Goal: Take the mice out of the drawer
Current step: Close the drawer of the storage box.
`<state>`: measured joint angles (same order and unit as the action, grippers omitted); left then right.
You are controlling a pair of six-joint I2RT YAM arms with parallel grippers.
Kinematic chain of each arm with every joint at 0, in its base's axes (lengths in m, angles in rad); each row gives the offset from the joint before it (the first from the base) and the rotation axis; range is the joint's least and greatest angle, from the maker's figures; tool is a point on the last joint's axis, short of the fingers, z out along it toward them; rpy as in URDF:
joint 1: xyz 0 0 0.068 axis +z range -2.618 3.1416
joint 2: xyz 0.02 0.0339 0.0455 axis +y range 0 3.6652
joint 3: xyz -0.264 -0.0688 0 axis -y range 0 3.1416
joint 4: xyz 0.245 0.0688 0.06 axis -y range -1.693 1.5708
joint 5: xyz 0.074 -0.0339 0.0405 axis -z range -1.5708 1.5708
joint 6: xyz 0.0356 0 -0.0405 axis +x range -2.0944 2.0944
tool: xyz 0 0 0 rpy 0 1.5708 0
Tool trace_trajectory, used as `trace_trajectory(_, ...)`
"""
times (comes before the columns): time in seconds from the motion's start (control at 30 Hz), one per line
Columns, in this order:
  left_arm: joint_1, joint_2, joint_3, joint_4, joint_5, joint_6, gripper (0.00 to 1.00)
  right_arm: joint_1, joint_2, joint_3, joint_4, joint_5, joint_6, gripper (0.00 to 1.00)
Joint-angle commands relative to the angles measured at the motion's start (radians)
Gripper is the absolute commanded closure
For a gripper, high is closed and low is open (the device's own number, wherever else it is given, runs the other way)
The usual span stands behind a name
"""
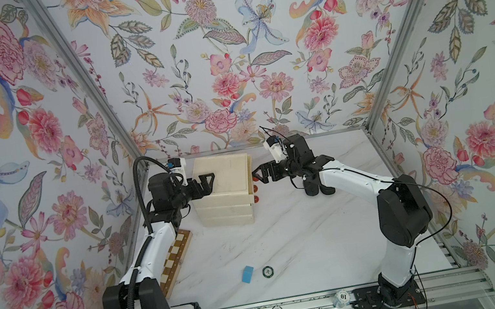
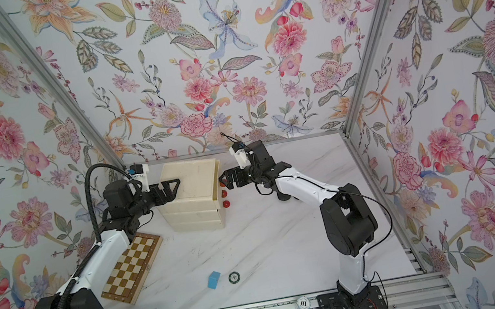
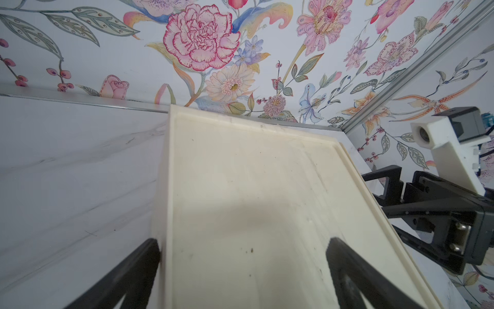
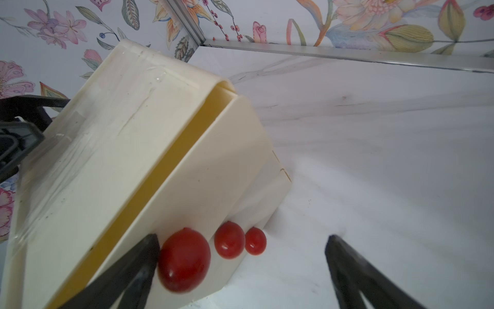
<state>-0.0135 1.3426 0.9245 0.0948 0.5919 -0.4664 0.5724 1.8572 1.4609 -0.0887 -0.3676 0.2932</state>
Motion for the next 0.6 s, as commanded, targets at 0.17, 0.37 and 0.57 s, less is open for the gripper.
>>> trace_trajectory(0.17,-0.024,-0.044,-0.031,0.039,-0.004,-0.046,0.00,0.054,0.074,0.045,0.037,-0.042,0.034,0.01)
trace_trajectory(0.37,-0.024,-0.094,-0.063,0.050,-0.063,-0.089,0.00,0.068,0.092,0.054,0.089,-0.065,0.056,0.01)
trace_trajectory(0.57,-0.022,-0.131,-0.076,0.013,-0.130,-0.089,0.00,0.116,0.085,0.046,0.131,-0.080,0.041,0.01)
